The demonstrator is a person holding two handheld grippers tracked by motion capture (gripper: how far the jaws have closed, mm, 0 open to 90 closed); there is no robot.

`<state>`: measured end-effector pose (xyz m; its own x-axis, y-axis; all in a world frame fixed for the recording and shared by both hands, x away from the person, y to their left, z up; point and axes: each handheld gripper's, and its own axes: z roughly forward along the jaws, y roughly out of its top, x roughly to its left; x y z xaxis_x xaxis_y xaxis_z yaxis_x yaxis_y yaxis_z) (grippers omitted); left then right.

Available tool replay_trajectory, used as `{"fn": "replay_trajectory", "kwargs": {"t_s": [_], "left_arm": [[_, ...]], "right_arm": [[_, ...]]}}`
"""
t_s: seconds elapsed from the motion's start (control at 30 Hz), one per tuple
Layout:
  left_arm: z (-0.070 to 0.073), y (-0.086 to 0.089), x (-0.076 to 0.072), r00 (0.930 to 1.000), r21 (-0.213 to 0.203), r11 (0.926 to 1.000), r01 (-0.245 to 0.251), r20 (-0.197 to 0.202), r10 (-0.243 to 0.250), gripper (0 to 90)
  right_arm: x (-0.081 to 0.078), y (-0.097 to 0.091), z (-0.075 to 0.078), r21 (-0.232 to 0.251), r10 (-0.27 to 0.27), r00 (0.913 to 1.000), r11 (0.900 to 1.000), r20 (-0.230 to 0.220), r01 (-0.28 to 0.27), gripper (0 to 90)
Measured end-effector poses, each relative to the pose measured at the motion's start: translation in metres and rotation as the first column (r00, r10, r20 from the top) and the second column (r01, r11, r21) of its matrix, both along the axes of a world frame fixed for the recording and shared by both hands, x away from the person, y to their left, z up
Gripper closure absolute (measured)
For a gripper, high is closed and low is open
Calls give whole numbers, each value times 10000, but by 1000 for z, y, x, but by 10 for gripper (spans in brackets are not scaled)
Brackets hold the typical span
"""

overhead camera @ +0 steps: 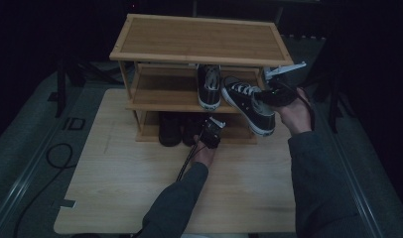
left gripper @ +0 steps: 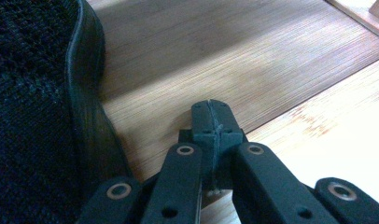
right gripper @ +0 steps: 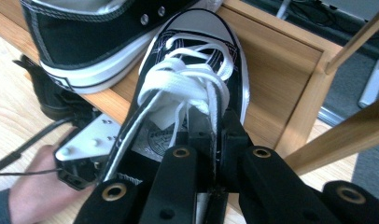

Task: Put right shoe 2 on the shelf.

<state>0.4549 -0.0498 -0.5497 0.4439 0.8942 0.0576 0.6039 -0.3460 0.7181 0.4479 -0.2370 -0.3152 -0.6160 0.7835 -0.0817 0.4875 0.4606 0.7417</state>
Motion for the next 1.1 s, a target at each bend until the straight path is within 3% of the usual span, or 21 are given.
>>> {"fn": "replay_trajectory", "kwargs": {"t_s": [0.1, 0.33, 0.7, 1.1], "left_arm": [[0, 0, 0, 10000, -6, 10000, -7, 1, 7, 900], [0, 0, 0, 10000, -7, 10000, -9, -2, 9, 900], [0, 0, 0, 10000, -23, 10000, -17, -8, 17, 900], [0, 0, 0, 10000, -30, 10000, -11, -12, 11, 900]], "right_arm": [[0, -1, 0, -74, 0, 10000, 10000, 14, 0, 815], [-5, -11, 10, 407, 117, 9999, 9991, 57, -119, 717], [-22, -23, 31, 722, 425, 9987, 9964, 295, -445, 686], [-38, -43, 32, 1113, 296, 9978, 9931, 601, -361, 669]]}}
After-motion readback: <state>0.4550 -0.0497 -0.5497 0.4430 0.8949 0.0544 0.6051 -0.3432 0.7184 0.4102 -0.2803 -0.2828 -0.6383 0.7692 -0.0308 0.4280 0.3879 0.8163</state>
